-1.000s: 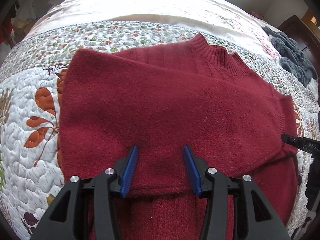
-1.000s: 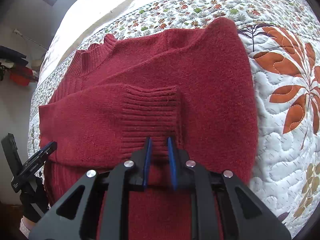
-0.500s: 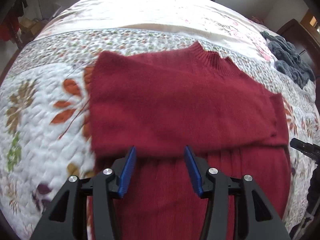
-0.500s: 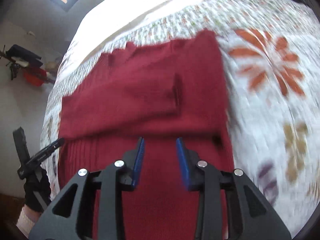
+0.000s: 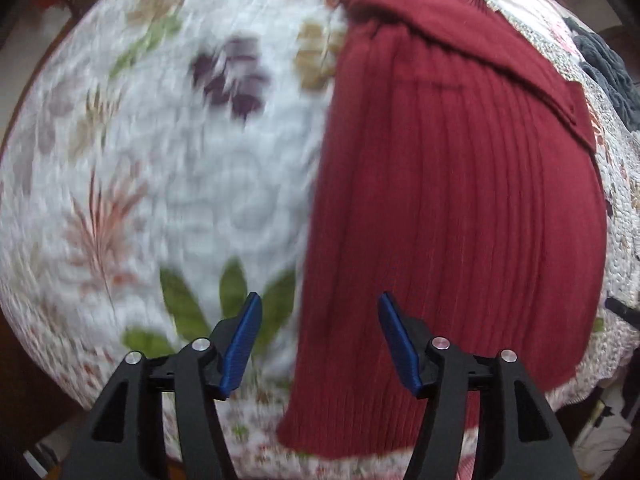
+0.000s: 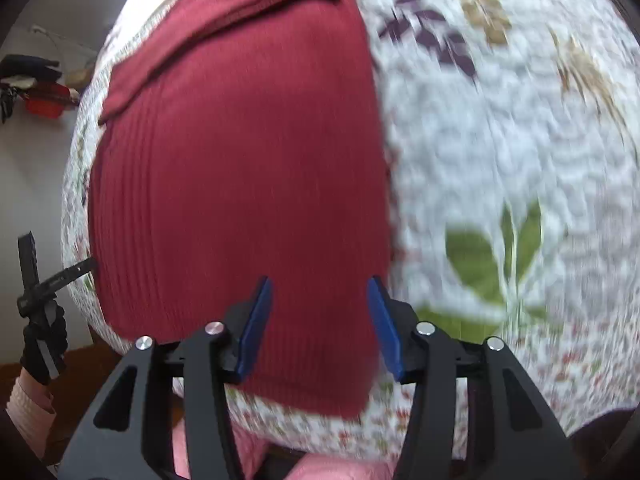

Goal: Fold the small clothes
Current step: 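Move both tools toward the sweater hem, then close both tools on the ribbed hem of the red sweater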

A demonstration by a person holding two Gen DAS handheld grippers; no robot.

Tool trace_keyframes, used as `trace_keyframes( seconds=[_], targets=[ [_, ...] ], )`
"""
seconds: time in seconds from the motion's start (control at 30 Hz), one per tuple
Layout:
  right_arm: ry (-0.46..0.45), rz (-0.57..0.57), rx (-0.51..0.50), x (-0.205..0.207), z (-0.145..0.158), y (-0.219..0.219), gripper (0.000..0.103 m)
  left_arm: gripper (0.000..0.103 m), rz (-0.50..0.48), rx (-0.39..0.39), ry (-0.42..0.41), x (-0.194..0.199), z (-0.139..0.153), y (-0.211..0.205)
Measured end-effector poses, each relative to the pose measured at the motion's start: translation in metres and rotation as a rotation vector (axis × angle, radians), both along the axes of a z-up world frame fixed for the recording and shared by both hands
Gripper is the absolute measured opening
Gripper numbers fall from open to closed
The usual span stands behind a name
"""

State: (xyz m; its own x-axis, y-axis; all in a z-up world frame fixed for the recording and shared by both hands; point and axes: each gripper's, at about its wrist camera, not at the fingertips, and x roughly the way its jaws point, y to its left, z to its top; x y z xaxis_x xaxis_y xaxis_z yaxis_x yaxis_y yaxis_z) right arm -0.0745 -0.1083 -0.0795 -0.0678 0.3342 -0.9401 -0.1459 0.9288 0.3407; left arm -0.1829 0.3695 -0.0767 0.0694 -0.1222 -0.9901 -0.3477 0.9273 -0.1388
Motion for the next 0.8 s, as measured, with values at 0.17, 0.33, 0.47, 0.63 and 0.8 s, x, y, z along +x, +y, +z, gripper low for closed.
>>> trace_keyframes(
  seconds=[0.17, 0.33, 0.47, 0.63, 0.8],
  targets=[
    [0.063, -0.024, -0.023, -0.02, -0.014, -0.014, 0.051, 0.061, -0.003, -0.037, 0.024, -0.012, -0.014, -0.007],
    [0.13, -0.059, 0.021, -0.03, -0.035, -0.018, 0.051, 0.066, -0.04, -0.014, 0.036, -0.012, -0.026, -0.022],
    [0.152, -0.045, 0.055, -0.034, -0.044, -0.011, 0.051, 0.065, -0.045, -0.078, 0.037, -0.012, -0.03, -0.042],
    [0.16, -0.015, 0.101, -0.035, -0.05, 0.002, 0.052, 0.062, -0.046, -0.129, 0.019, -0.013, -0.031, -0.057],
    [0.174, -0.042, 0.116, -0.027, -0.058, -0.002, 0.042, 0.041, 0.027, -0.146, 0.037, -0.015, -0.037, -0.043]
  ],
)
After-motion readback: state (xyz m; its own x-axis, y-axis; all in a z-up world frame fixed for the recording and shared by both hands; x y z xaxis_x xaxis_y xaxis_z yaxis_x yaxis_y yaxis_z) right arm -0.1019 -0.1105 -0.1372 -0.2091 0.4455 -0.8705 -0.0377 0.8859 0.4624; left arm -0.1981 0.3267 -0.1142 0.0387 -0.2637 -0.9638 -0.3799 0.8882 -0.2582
